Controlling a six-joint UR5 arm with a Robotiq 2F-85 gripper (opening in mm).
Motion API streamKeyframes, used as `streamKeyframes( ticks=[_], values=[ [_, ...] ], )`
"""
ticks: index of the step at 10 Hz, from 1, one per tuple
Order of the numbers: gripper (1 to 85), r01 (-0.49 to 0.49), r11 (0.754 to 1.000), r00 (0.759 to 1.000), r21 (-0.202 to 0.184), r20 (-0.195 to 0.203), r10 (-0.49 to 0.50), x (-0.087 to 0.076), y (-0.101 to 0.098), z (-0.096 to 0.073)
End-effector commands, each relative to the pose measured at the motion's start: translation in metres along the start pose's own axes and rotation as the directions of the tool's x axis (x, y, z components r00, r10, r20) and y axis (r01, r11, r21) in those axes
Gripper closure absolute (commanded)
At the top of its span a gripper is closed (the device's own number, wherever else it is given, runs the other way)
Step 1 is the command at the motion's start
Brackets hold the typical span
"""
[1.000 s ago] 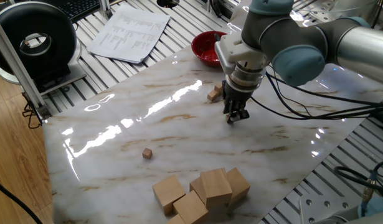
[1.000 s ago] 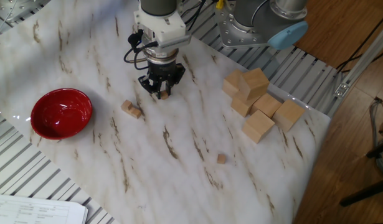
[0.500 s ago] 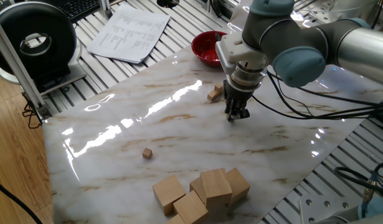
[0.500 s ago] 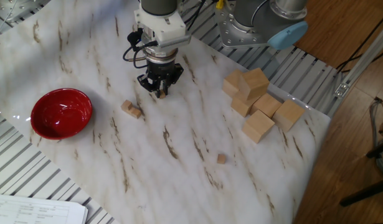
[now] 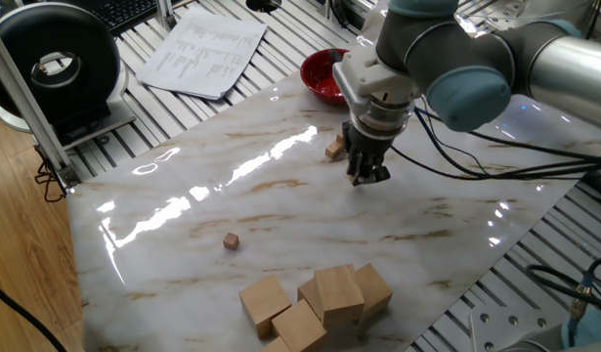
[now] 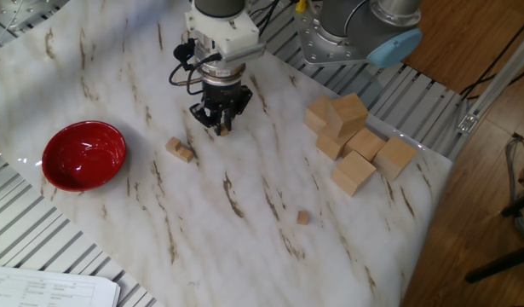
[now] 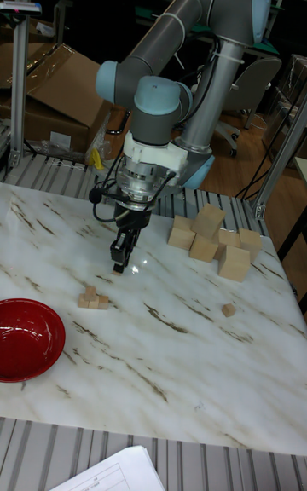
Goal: Stack the blocks into a pyramid shape
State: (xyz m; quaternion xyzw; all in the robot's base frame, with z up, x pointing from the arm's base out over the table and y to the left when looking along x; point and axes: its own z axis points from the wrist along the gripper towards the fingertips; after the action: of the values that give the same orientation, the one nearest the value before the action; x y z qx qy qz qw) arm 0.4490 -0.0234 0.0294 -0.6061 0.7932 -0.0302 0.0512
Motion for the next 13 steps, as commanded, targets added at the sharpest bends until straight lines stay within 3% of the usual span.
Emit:
streamKeyframes(
  ticks=[1,4,6,7,13],
  values=[
    [68.7,0.172,0.985,0.985,0.031,-0.002,-0.172,-0.004,-0.013,-0.006],
    [70.3,0.413,0.909,0.911,0.055,-0.031,-0.412,0.000,-0.030,-0.013],
    [69.3,0.467,0.882,0.884,0.056,0.002,-0.468,-0.002,-0.034,-0.015],
    [69.3,0.483,0.874,0.875,0.056,-0.001,-0.483,0.001,-0.037,-0.017],
    [69.7,0.435,0.899,0.900,0.042,0.003,-0.436,0.011,-0.052,-0.013]
  ],
)
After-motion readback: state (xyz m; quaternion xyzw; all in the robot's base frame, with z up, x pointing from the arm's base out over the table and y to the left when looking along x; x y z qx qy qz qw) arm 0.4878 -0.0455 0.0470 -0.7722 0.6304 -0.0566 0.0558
